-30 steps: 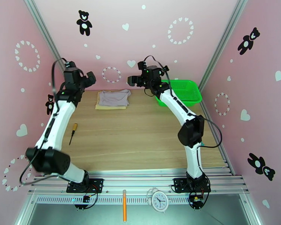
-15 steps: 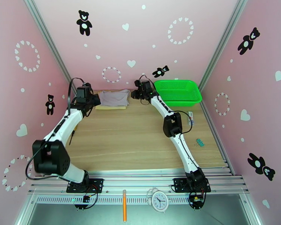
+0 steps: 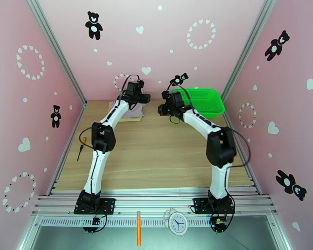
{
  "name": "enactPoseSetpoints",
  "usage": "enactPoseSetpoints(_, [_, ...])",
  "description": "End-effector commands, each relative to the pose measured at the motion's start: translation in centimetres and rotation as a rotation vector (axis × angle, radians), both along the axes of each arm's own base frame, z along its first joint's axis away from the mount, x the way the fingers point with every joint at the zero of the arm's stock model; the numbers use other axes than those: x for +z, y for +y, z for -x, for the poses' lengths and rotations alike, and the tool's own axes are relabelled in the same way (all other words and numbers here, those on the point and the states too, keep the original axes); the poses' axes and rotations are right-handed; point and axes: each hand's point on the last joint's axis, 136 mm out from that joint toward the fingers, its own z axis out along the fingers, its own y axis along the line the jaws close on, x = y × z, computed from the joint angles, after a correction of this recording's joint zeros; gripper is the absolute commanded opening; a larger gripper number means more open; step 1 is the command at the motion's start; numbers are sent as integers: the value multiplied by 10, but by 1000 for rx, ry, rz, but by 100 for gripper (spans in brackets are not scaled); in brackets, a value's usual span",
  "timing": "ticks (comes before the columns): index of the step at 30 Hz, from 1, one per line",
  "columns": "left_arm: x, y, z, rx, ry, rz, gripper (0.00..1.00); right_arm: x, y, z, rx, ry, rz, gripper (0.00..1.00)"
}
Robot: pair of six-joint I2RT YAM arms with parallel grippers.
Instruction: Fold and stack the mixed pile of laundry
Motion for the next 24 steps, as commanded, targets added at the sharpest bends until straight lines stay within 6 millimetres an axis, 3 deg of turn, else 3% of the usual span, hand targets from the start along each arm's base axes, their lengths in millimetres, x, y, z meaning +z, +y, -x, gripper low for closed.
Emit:
enactPoseSetpoints(1, [-28,29,-5,108,47,-132,62,-15,-29,23,-44,18,102,15])
enactPoseSetpoints(5, [-45,39,-14,160,26,-165,58,-15,-48,49,-56,25,126,15])
enactPoseSetpoints(11, [-65,63,-26,255,-4,-272,55,-27,-66,73,-71,57,142,14])
enactPoseSetpoints(17, [-70,93,-36,330,-2,-277,55,-42,-69,81,-71,95,140,12])
enactPoseSetpoints(24, [-74,124,-32,396,86,-185,59,-41,-64,83,-62,115,102,12])
